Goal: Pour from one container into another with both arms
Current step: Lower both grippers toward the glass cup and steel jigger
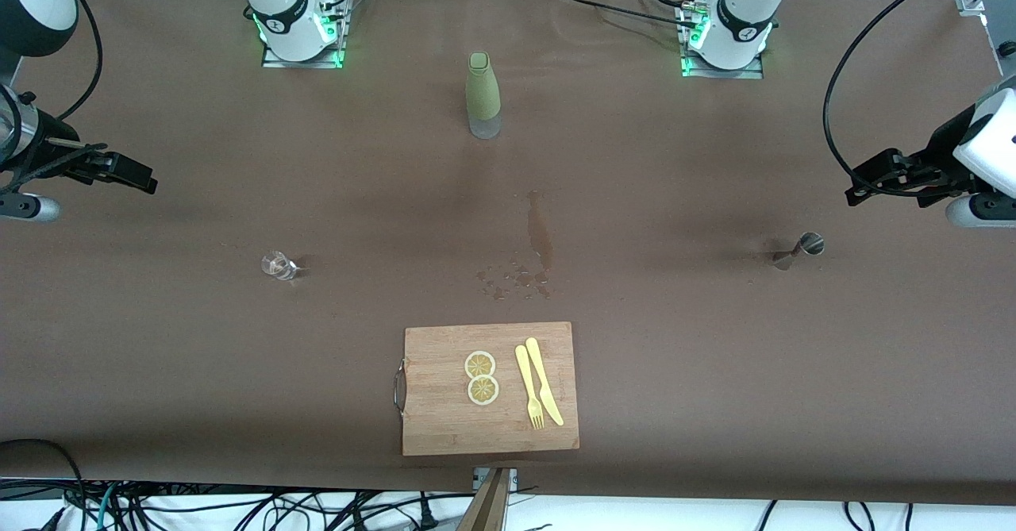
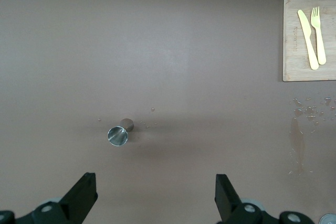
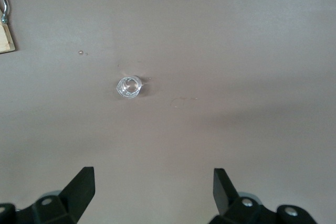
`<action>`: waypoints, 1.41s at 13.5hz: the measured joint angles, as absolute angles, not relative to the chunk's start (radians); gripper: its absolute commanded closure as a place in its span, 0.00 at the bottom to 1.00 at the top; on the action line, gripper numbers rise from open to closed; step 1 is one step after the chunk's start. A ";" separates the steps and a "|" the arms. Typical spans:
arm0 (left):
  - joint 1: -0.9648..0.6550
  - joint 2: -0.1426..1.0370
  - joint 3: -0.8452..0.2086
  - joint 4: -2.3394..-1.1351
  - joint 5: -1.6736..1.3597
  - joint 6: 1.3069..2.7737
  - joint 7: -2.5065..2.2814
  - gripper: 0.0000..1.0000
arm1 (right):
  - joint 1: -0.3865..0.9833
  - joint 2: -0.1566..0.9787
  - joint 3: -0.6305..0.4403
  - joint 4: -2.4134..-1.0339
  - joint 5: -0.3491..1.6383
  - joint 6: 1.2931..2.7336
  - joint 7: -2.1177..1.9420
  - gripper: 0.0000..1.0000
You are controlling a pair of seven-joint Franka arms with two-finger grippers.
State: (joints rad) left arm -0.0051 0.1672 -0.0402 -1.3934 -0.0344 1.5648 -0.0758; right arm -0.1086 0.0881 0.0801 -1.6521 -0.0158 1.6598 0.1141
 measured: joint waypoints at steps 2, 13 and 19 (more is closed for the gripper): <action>-0.005 0.167 -0.041 -1.393 -0.034 1.565 -0.076 0.00 | -0.109 0.088 0.080 -1.652 -0.016 1.660 0.114 0.00; -0.004 0.179 -0.040 -1.382 -0.034 1.565 -0.076 0.00 | -0.104 0.127 0.082 -1.652 -0.016 1.659 -0.126 0.00; 0.095 0.202 -0.032 -1.384 -0.034 1.512 0.130 0.00 | -0.139 0.167 0.072 -1.652 -0.010 1.659 -0.615 0.00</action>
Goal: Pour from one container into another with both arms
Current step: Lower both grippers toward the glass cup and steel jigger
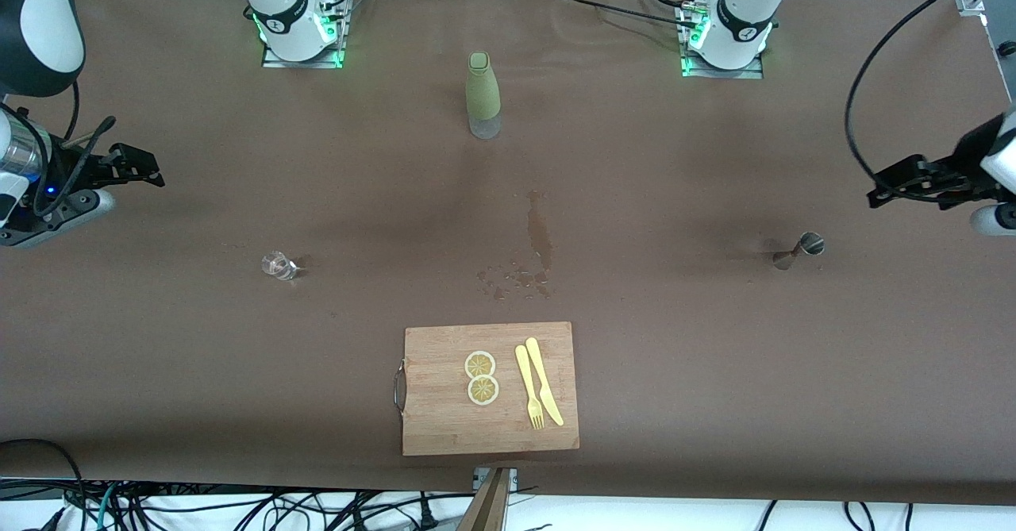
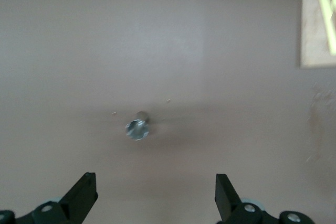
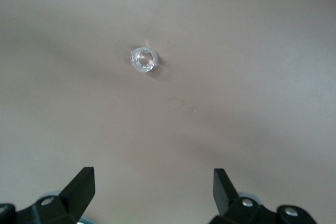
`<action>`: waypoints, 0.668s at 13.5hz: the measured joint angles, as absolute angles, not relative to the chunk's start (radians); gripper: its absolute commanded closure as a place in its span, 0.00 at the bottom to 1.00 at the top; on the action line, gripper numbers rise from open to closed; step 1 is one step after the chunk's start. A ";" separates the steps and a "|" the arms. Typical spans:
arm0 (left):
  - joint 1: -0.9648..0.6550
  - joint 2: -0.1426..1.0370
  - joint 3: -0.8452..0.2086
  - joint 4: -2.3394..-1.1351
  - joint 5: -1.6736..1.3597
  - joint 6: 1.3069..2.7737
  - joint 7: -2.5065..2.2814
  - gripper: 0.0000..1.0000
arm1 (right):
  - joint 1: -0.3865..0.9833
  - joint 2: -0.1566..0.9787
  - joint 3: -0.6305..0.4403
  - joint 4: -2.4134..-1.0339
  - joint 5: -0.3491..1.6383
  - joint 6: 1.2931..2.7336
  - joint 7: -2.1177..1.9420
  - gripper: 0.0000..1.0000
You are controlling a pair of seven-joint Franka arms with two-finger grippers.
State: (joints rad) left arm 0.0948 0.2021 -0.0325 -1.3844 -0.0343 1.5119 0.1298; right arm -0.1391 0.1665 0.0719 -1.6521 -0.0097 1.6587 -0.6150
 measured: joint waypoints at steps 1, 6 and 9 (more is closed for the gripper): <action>0.129 0.219 -0.030 -1.386 -0.034 1.490 0.255 0.00 | -0.150 0.179 0.068 -1.652 0.015 1.660 -0.706 0.00; 0.267 0.295 -0.025 -1.394 -0.035 1.413 0.676 0.00 | -0.262 0.290 0.051 -1.652 0.229 1.671 -1.179 0.00; 0.382 0.302 -0.011 -1.434 -0.114 1.396 0.911 0.00 | -0.305 0.374 0.051 -1.651 0.352 1.702 -1.461 0.00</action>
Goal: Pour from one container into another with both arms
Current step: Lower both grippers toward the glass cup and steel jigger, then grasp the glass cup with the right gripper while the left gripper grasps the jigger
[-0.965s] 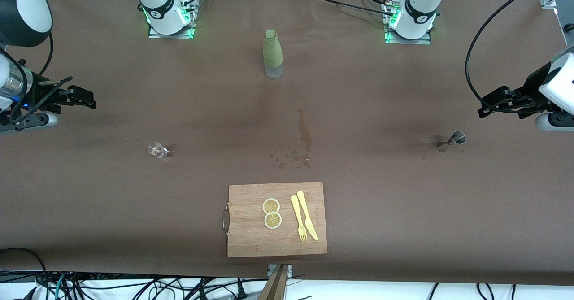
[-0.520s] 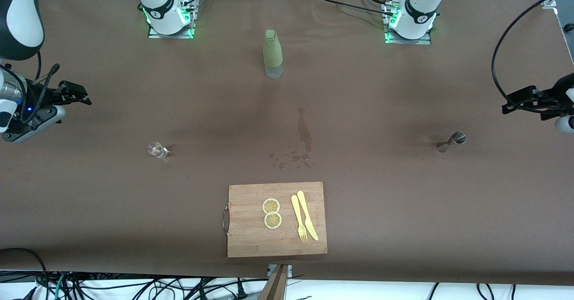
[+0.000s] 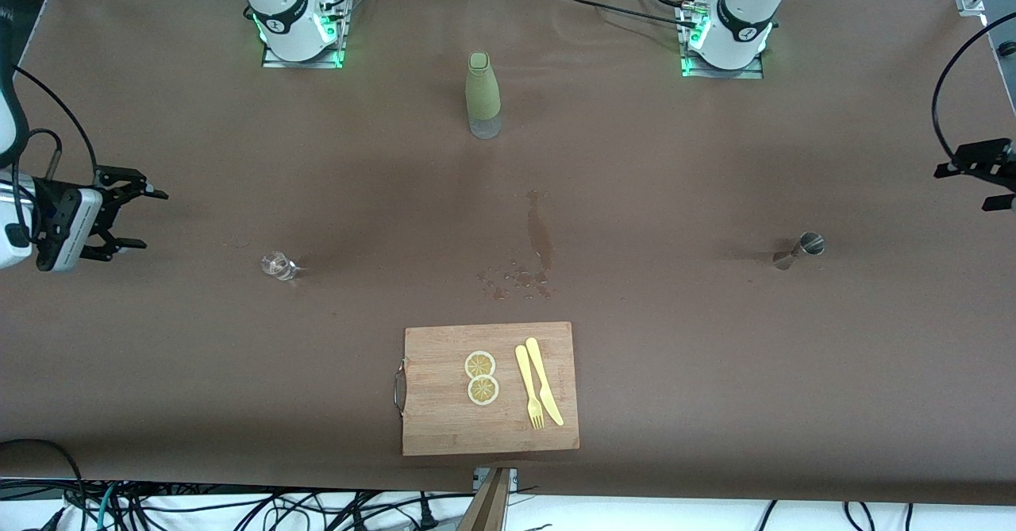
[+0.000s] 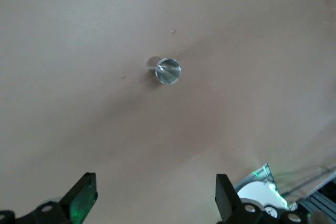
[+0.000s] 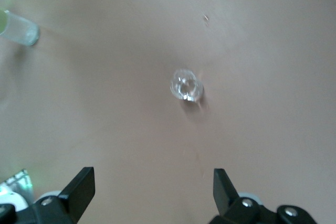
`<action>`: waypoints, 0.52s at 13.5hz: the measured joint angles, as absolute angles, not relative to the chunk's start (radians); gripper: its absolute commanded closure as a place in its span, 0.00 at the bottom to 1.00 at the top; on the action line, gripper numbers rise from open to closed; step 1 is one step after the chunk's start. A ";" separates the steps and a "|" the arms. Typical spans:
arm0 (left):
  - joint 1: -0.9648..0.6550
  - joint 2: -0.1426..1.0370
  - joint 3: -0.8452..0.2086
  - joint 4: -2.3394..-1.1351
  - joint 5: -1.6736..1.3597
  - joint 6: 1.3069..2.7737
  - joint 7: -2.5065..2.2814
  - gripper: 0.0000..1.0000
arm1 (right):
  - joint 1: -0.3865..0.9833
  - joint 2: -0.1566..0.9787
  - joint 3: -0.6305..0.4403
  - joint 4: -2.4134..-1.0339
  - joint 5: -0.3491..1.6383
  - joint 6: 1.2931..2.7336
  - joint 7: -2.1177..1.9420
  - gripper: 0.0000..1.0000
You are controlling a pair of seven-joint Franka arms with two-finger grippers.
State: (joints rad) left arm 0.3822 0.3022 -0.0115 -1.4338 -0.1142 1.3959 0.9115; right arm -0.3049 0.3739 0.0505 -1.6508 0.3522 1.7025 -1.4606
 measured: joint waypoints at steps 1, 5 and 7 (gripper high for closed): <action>0.420 0.314 0.019 -1.458 -0.182 1.395 1.024 0.00 | -0.315 0.400 0.051 -1.651 0.401 1.709 -1.556 0.00; 0.471 0.454 0.215 -1.560 -0.477 1.392 1.549 0.00 | -0.358 0.517 0.050 -1.650 0.610 1.714 -1.912 0.00; 0.479 0.540 0.251 -1.610 -0.604 1.391 1.806 0.00 | -0.372 0.590 0.050 -1.651 0.718 1.715 -2.065 0.00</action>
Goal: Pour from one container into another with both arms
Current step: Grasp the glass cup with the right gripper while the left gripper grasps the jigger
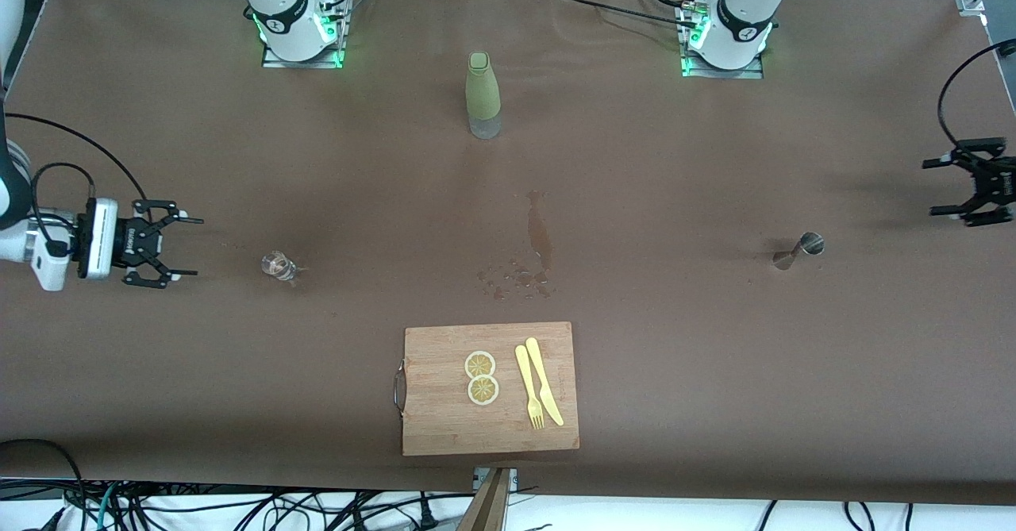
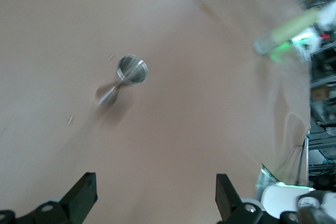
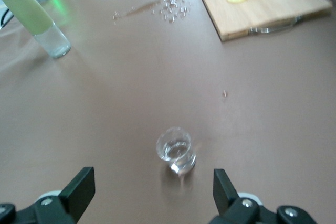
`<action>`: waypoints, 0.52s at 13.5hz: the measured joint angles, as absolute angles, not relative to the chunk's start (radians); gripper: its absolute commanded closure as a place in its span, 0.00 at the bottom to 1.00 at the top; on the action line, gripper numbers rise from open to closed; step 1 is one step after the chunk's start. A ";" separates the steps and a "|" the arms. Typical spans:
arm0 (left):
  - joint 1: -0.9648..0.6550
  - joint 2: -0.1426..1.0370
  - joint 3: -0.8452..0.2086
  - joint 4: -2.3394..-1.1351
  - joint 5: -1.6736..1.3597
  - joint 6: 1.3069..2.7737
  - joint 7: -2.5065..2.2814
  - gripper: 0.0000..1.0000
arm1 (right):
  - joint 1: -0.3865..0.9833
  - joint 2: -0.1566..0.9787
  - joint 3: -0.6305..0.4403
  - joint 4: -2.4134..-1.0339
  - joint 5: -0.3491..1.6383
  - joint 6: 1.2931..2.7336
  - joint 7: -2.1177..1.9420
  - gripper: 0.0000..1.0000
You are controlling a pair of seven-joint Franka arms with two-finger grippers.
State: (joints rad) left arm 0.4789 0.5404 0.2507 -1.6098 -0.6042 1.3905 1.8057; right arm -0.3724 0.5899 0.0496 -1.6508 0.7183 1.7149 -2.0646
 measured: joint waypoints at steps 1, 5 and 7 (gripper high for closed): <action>0.485 0.589 0.258 -1.625 -0.668 1.391 1.936 0.00 | -0.378 0.631 0.049 -1.651 0.774 1.716 -2.137 0.00; 0.511 0.763 0.266 -1.633 -0.859 1.367 2.335 0.00 | -0.381 0.784 0.048 -1.649 0.928 1.717 -2.363 0.00; 0.519 0.819 0.266 -1.630 -0.930 1.343 2.470 0.00 | -0.381 0.831 0.049 -1.649 0.958 1.716 -2.428 0.00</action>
State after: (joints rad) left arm 0.5186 0.8191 0.2663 -1.6303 -0.9304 1.3431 2.4703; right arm -0.3811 0.8313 0.0485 -1.6485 0.9583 1.7157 -2.4283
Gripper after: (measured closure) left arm 0.000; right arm 0.000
